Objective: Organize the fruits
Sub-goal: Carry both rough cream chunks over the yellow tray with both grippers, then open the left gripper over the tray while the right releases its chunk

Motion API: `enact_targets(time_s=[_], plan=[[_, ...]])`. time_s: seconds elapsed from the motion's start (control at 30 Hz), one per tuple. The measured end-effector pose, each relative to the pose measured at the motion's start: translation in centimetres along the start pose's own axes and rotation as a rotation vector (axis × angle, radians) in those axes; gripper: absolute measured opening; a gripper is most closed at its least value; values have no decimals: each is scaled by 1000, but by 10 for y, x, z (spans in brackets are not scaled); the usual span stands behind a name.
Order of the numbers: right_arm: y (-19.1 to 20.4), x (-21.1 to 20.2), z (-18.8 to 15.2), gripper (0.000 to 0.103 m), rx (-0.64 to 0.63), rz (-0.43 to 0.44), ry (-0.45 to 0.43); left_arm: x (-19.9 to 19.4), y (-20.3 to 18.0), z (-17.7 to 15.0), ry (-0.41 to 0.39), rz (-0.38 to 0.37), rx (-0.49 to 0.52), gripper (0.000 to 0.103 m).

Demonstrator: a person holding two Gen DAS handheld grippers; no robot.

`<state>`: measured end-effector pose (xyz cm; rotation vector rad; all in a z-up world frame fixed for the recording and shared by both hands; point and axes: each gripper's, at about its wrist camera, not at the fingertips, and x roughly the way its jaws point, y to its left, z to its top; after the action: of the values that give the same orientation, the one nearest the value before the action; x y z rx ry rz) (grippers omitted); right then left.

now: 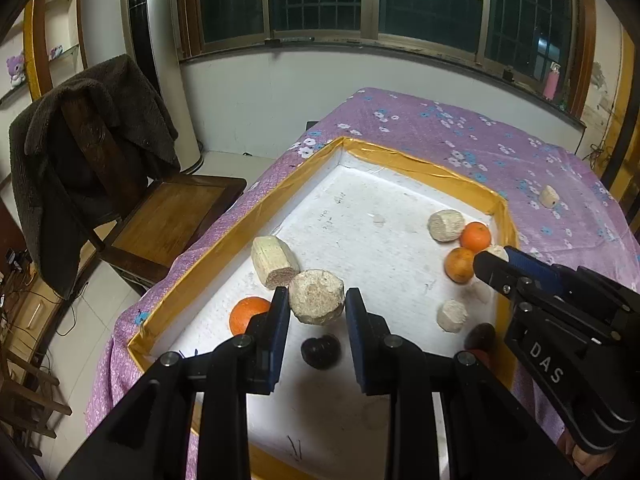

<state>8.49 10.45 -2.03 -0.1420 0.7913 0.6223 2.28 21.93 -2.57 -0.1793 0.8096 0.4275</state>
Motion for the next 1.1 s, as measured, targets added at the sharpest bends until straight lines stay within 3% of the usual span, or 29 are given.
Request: enact_targets(time_s=[0.33, 1.1], plan=[[5, 30, 0, 24, -4, 4, 56, 16, 8, 4, 37, 13, -8, 27], [9, 54, 5, 24, -18, -9, 112, 30, 17, 10, 74, 22, -45, 28]])
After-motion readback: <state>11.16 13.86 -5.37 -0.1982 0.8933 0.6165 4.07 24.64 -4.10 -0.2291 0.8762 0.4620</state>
